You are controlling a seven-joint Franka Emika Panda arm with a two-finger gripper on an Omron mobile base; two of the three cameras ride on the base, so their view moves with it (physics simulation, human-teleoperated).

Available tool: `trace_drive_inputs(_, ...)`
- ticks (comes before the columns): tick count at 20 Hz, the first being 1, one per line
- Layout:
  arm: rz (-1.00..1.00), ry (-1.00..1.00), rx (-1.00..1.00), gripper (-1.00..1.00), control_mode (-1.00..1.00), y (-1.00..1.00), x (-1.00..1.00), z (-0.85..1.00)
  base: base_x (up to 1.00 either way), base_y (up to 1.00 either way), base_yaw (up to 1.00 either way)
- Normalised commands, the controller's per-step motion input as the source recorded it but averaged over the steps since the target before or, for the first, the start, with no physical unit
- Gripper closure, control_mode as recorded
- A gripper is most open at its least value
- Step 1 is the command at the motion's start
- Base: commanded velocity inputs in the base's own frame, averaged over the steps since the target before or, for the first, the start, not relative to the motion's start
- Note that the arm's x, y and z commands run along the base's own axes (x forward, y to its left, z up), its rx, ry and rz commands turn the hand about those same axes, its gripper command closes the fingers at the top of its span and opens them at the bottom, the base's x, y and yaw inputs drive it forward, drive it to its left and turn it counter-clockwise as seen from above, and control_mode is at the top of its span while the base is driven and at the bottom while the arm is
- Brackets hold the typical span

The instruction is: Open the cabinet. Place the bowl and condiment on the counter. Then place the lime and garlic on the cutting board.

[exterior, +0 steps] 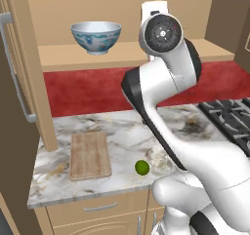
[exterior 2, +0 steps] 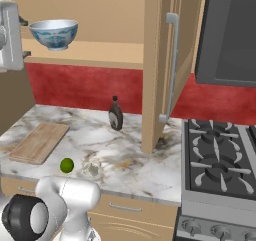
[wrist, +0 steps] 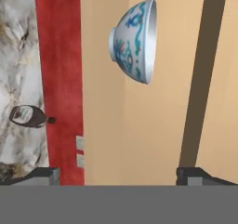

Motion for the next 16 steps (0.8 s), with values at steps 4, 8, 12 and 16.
trace_drive_inputs(4,0.00,0.28,-0.01,-1.00,-1.00,0.22,0.45,0.21,0.00,0.00,0.00)
trace_drive_inputs(8,0.00,0.24,-0.01,-1.00,-1.00,0.50,0.51,-0.09,0.00,0.00,0.00)
trace_drive_inputs(12,0.00,0.09,0.00,-1.00,-1.00,0.42,0.47,-0.19,0.00,0.00,0.00)
trace_drive_inputs(16,0.00,0.03,0.00,-1.00,-1.00,0.24,0.49,-0.09,0.00,0.00,0.00)
